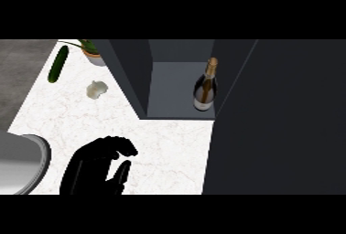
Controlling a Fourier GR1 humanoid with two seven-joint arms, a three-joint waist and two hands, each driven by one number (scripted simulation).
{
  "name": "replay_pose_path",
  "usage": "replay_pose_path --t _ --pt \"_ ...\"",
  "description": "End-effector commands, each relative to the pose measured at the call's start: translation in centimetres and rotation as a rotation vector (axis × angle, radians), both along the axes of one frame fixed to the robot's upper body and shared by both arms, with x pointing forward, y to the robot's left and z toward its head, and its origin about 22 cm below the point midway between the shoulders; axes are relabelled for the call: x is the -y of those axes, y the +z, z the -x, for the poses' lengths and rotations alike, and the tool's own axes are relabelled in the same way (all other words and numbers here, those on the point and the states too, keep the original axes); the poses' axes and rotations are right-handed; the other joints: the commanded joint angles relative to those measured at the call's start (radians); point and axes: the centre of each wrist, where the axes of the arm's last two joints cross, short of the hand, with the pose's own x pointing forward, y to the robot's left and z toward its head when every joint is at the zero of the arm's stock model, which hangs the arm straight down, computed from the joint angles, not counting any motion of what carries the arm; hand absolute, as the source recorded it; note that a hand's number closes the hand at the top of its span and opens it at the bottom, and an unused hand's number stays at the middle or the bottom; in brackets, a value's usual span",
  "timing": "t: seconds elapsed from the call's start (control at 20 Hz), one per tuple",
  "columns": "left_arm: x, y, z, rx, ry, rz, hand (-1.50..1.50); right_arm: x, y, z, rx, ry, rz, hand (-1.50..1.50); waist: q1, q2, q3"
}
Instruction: Pick up the wine, place it into the cabinet and close the cabinet
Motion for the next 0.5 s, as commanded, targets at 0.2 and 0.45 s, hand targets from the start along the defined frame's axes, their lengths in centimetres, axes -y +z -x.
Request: replay_pose_path --t 0.2,0.45 --pt "-6.1 0.4 3.5 -0.034 0.029 -0.017 1.50 -2.6 0.7 3.0 -0.027 0.210 -0.103 1.50 0.003 -0.001 -0.001" --pt "-9.1 2.2 3.3 -0.004 0.076 0.012 -1.50 -5.6 1.8 3.8 -0.060 0.335 -0.047 1.50 0.007 -0.001 -0.002"
